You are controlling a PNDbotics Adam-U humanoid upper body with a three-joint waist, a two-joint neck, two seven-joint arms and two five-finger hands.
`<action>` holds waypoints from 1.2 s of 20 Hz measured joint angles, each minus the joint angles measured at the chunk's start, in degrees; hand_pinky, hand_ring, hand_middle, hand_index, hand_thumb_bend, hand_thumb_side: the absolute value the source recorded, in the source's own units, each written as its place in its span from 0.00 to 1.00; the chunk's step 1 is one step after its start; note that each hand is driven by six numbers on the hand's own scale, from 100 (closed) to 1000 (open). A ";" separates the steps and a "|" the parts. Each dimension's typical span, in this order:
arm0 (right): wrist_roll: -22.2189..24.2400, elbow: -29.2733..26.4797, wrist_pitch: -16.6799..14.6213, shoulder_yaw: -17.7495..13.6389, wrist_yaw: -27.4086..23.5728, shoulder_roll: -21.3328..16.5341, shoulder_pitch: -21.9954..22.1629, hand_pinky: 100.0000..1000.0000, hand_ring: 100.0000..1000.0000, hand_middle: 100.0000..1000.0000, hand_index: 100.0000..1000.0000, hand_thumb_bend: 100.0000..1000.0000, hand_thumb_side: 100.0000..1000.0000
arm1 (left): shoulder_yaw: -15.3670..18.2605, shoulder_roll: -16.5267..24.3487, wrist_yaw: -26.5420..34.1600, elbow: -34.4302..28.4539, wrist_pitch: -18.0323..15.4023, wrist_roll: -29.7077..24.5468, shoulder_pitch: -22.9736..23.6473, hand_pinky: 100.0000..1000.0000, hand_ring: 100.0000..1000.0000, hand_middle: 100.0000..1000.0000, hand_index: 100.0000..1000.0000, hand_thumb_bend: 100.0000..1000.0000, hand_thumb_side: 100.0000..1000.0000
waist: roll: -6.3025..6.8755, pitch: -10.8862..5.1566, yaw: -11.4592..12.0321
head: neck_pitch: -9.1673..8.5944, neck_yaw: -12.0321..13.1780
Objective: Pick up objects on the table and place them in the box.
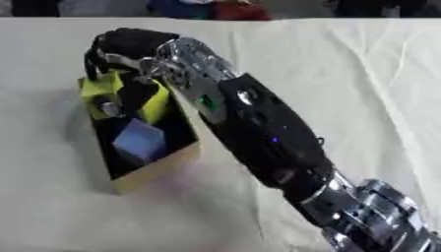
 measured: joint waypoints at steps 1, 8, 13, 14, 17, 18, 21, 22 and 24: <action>-0.36 0.69 -0.28 -0.01 0.94 0.24 0.15 0.66 0.70 0.30 0.38 0.00 0.33 | 0.00 0.00 0.00 0.00 0.01 -0.01 0.00 0.54 0.62 0.76 0.78 0.00 0.63 | 0.00 0.01 0.00 | 0.00 -0.02; -3.28 3.67 -1.87 -0.63 5.28 1.23 0.47 0.66 0.70 0.30 0.38 0.00 0.32 | 0.00 0.00 0.00 0.00 0.03 -0.04 0.00 0.54 0.62 0.76 0.78 0.00 0.63 | 0.11 0.01 -0.01 | -0.02 -0.02; -3.74 4.30 -3.19 -0.73 5.71 1.25 0.52 0.73 0.80 0.55 0.61 0.00 0.41 | 0.00 -0.01 0.00 0.00 0.10 -0.11 0.00 0.54 0.62 0.76 0.78 0.00 0.63 | 0.11 0.01 -0.05 | -0.02 -0.03; -3.49 4.30 -3.61 -0.71 5.58 1.25 0.54 0.74 0.82 0.60 0.65 0.01 0.42 | 0.00 -0.01 0.00 0.00 0.11 -0.12 0.00 0.54 0.62 0.76 0.78 0.00 0.63 | 0.10 0.01 -0.06 | -0.02 -0.03; -2.34 3.49 -4.68 -0.65 4.45 1.18 0.67 0.78 0.88 0.72 0.76 0.06 0.44 | 0.00 -0.01 0.00 0.00 0.14 -0.16 0.00 0.54 0.62 0.76 0.78 0.00 0.63 | 0.08 0.02 -0.11 | -0.02 -0.03; -1.98 2.83 -4.83 -0.63 4.16 1.13 0.67 0.78 0.89 0.73 0.77 0.06 0.45 | 0.00 -0.01 0.00 0.00 0.16 -0.17 0.00 0.54 0.62 0.76 0.78 0.00 0.63 | 0.06 0.02 -0.12 | -0.02 -0.03; -1.10 0.59 -4.80 -0.54 3.47 0.66 0.66 0.81 0.92 0.76 0.80 0.09 0.47 | 0.00 -0.01 0.00 0.00 0.24 -0.25 0.00 0.54 0.62 0.76 0.78 0.00 0.63 | -0.03 0.02 -0.14 | -0.02 -0.03; -0.87 -0.14 -4.69 -0.54 3.23 0.47 0.65 0.81 0.92 0.77 0.80 0.09 0.47 | 0.00 -0.01 0.00 0.00 0.26 -0.27 0.00 0.54 0.62 0.76 0.78 0.00 0.63 | -0.03 0.02 -0.18 | -0.03 -0.03; -0.55 -1.65 -4.42 -0.53 2.96 0.08 0.58 0.81 0.92 0.77 0.80 0.10 0.47 | 0.00 -0.01 0.00 0.00 0.29 -0.30 0.00 0.54 0.62 0.76 0.78 0.00 0.63 | -0.03 0.02 -0.21 | -0.04 -0.04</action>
